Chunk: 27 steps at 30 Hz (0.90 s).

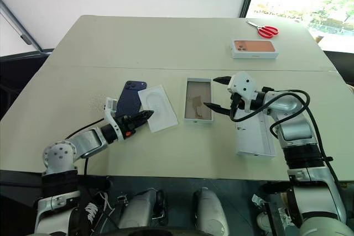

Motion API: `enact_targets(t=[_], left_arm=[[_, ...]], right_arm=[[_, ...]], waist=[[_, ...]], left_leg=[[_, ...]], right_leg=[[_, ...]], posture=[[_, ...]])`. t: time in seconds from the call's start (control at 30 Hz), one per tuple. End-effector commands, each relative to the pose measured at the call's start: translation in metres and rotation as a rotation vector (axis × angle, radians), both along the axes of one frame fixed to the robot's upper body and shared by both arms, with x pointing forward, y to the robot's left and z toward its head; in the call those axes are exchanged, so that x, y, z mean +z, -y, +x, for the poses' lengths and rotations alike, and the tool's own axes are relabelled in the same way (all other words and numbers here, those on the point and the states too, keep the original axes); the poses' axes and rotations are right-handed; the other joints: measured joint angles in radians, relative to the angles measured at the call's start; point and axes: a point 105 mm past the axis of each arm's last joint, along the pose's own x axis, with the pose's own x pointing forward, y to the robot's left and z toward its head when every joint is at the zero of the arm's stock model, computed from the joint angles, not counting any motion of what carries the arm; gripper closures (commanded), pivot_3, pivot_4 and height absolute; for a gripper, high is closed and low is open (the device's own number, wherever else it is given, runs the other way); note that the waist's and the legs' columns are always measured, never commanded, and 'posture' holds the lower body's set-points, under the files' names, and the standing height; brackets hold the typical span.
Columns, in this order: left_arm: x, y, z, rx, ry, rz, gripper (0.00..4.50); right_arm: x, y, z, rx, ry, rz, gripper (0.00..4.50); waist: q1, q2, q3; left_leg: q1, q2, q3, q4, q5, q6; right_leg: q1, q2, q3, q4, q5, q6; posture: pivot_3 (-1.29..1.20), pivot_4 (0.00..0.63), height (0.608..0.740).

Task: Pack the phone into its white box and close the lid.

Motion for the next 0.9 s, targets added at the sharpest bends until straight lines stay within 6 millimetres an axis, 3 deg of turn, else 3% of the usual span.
enact_targets(t=[0.03,0.3,0.43,0.73,0.9], left_arm=[[0.007,-0.002,0.0,-0.003,0.016,-0.016,3.34],[0.004,-0.003,-0.001,0.007,0.023,-0.005,3.34],[0.002,-0.006,0.002,0.035,0.014,0.001,4.44],[0.013,-0.012,0.005,0.036,0.047,-0.012,4.44],[0.029,-0.032,0.007,0.054,0.099,0.006,4.44]], right_arm=[[0.012,-0.002,-0.001,0.004,0.05,0.014,0.0],[0.014,-0.002,0.001,0.002,0.058,0.013,0.0],[0.013,-0.002,0.001,0.001,0.056,0.013,0.0],[0.013,-0.004,-0.001,0.007,0.047,0.023,0.0],[0.01,-0.025,-0.02,0.116,-0.038,0.066,0.0]], waist=[[0.0,0.0,0.0],[-0.001,0.0,0.0],[0.0,0.0,0.0],[-0.001,0.0,0.0],[-0.003,0.0,0.0]], left_leg=[[0.0,0.0,0.0,0.0,0.0,0.0],[0.0,0.0,0.0,0.0,0.0,0.0],[0.0,0.0,0.0,0.0,0.0,0.0],[0.001,0.0,0.0,-0.001,0.0,0.0],[0.001,0.001,0.0,-0.002,0.0,0.0]], right_leg=[[0.0,0.0,0.0,0.0,0.0,0.0],[0.0,0.0,0.0,0.0,0.0,0.0],[0.0,0.0,0.0,-0.001,0.0,0.0],[0.0,0.0,0.0,-0.001,0.0,-0.001],[-0.001,0.0,0.0,-0.001,0.0,-0.001]], posture=[[0.0,0.15,0.74],[0.0,0.15,0.74],[0.0,0.15,0.74],[0.0,0.15,0.74],[0.0,0.15,0.74]])
